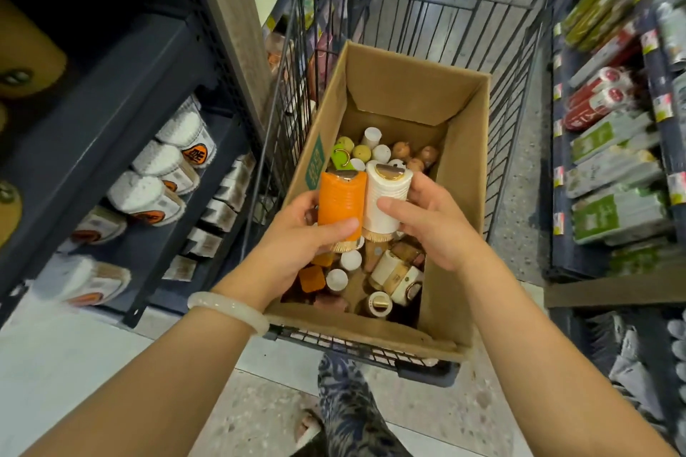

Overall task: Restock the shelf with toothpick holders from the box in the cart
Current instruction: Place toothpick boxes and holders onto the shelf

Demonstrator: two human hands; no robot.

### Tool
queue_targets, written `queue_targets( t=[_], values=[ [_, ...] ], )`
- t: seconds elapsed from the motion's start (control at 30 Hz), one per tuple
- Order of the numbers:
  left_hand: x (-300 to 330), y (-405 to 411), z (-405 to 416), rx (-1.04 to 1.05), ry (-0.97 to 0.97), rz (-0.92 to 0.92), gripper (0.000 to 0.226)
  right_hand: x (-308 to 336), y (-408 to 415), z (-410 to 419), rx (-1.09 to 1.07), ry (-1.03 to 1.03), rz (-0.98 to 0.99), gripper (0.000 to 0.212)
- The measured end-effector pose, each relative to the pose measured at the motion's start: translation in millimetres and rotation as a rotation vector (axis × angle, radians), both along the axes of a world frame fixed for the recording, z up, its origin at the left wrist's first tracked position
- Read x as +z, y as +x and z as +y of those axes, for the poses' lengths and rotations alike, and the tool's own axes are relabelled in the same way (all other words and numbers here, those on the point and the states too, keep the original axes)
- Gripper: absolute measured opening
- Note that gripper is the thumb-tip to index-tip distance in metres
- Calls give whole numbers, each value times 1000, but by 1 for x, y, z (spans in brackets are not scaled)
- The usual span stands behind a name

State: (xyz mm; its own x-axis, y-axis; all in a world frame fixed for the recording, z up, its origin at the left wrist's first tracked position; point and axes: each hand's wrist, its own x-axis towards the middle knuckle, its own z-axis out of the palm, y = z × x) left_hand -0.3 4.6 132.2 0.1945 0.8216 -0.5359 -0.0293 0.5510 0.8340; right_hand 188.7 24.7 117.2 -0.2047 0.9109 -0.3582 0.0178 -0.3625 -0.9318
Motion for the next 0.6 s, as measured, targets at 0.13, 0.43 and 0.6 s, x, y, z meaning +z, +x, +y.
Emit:
queue_targets(
  t=[0.13,0.43,0.6],
  values=[
    [9,-2,-15,1,52,3,81,15,2,-15,-18,58,48,45],
    [52,-15,-64,156,209,-40,63,63,-7,-62,-125,204,58,49],
    [69,-28,-106,170,285,-16,65,83,-20,-104,-92,259,13,48]
  ],
)
